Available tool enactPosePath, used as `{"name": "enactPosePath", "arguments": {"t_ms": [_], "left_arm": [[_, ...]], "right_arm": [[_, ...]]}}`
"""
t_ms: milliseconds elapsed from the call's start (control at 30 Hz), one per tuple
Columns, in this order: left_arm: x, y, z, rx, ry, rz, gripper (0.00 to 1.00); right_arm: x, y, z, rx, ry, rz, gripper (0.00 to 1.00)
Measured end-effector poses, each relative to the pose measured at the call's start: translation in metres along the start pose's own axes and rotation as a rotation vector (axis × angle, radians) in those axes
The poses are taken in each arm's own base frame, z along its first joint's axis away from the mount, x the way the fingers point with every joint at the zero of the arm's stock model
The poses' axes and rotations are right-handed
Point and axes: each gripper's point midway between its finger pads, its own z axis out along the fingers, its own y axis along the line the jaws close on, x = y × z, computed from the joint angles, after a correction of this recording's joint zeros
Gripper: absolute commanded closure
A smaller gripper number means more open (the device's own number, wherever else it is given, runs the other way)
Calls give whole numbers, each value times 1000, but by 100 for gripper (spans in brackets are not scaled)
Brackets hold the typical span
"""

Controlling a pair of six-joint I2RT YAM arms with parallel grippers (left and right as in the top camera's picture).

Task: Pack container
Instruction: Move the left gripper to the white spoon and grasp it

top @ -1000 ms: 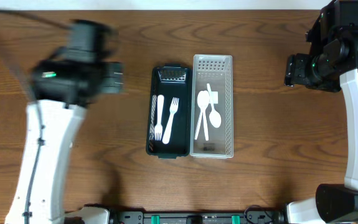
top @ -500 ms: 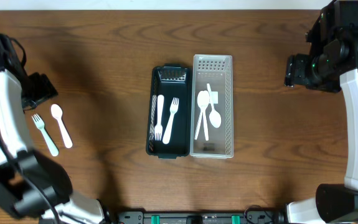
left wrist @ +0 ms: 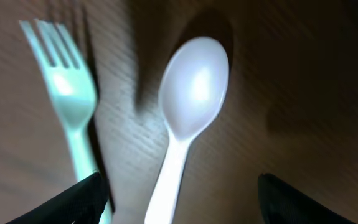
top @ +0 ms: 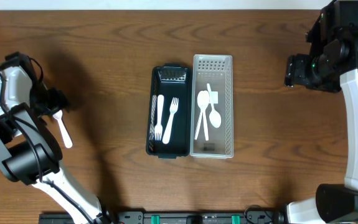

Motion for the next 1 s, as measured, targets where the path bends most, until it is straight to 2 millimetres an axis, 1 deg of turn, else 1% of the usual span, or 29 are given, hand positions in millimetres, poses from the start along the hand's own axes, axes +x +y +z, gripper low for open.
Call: {"name": "enactPosePath", "arguments": {"t_ms": [233, 400, 467, 567, 600, 667, 767, 800, 867, 1000], "left_arm": [[12, 0, 29, 2, 11, 4, 21], [10, -3, 32, 25, -21, 7, 22], [10, -4, 32, 30, -31, 6, 28], [10, -6, 33, 44, -38, 7, 52], [10, -7, 33, 50, -38, 7, 61], [9, -9, 33, 55, -40, 13, 72], [9, -9, 33, 55, -40, 15, 81], [9, -9, 33, 55, -40, 16, 87], [9, -9, 33, 54, -40, 16, 93], [11, -8, 32, 48, -37, 12, 94]], "right_arm": [[0, 0, 0, 0, 0, 0, 27], [0, 0, 0, 0, 1, 0, 27], [1, 0, 0, 1, 4, 0, 27], [1, 0, 0, 1, 4, 0, 27], [1, 0, 0, 1, 4, 0, 27], [1, 0, 0, 1, 4, 0, 27], [1, 0, 0, 1, 4, 0, 28], [1, 0, 0, 1, 4, 0, 27], [1, 0, 0, 0, 4, 0, 27], [1, 0, 0, 1, 4, 0, 27]]}}
